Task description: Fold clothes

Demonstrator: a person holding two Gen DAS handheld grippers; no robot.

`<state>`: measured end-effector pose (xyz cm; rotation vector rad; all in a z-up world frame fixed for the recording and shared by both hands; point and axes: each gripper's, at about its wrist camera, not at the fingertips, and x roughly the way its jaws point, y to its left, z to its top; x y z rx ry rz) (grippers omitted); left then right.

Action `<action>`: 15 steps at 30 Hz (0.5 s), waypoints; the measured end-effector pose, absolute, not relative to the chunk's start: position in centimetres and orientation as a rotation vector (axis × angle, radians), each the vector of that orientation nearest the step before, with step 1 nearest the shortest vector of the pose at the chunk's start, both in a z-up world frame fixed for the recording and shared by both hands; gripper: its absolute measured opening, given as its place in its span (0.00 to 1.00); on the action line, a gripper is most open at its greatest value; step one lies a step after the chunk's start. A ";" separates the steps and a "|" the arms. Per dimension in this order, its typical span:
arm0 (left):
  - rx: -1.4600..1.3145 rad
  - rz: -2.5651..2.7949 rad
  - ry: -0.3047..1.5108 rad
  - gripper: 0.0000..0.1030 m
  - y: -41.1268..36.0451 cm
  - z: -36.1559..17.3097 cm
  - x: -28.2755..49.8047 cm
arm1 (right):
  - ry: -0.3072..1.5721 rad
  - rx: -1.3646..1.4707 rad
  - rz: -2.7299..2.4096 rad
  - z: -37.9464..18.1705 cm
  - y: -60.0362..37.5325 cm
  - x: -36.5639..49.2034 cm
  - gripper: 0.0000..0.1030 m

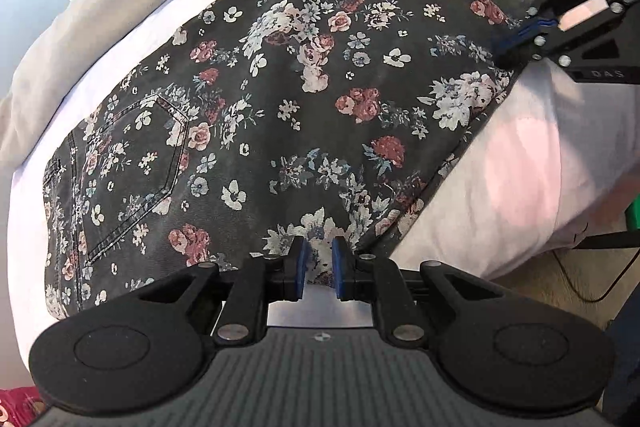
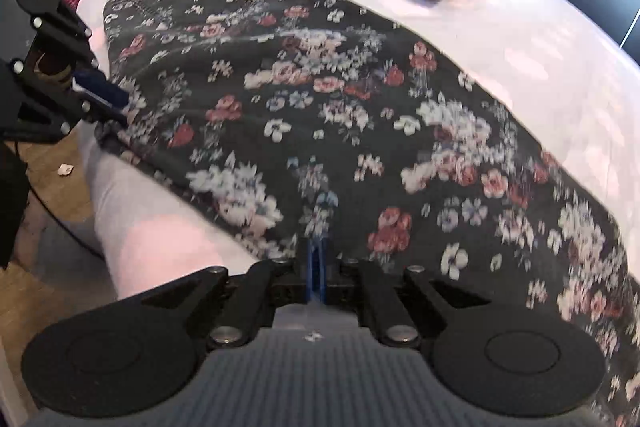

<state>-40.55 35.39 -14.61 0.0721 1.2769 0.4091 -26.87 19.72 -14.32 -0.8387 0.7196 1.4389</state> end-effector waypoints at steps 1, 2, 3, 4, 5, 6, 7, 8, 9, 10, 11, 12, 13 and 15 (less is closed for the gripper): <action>0.073 0.415 1.278 0.11 35.3 -14.4 -40.5 | 0.723 -0.836 1.434 -14.1 19.5 -26.9 0.05; 0.070 0.415 1.263 0.11 35.1 -13.9 -40.0 | 0.723 -0.827 1.424 -13.9 19.2 -26.9 0.05; 0.065 0.409 1.235 0.11 34.7 -13.3 -39.3 | 0.715 -0.813 1.409 -13.5 18.7 -26.9 0.05; 0.060 0.402 1.208 0.11 34.3 -12.7 -38.5 | 0.707 -0.796 1.396 -13.1 18.2 -26.9 0.09; 0.055 0.395 1.181 0.11 33.9 -12.0 -37.7 | 0.700 -0.783 1.388 -12.7 17.6 -26.9 0.18; 0.050 0.388 1.153 0.11 33.5 -11.4 -37.0 | 0.690 -0.772 1.378 -12.3 17.0 -26.9 0.24; 0.045 0.381 1.126 0.11 33.1 -10.7 -36.2 | 0.676 -0.764 1.362 -11.9 16.3 -26.9 0.31; 0.040 0.374 1.099 0.11 32.7 -10.1 -35.4 | 0.665 -0.759 1.343 -11.5 15.6 -26.8 0.31; 0.036 0.367 1.071 0.11 32.3 -9.4 -34.7 | 0.661 -0.753 1.323 -11.0 15.0 -26.5 0.31; 0.031 0.360 1.044 0.11 31.9 -8.8 -33.9 | 0.664 -0.747 1.298 -10.6 14.4 -26.1 0.31; 0.026 0.354 1.017 0.11 31.5 -8.1 -33.2 | 0.668 -0.739 1.271 -10.2 13.7 -25.6 0.31; 0.021 0.347 0.989 0.11 31.0 -7.5 -32.4 | 0.678 -0.726 1.238 -9.9 13.1 -24.9 0.32; 0.017 0.340 0.962 0.11 30.6 -6.8 -31.6 | 0.695 -0.711 1.203 -9.5 12.4 -24.0 0.33; -0.018 0.308 0.903 0.12 29.0 -5.8 -29.7 | 0.747 -0.684 1.128 -8.9 10.9 -22.0 0.36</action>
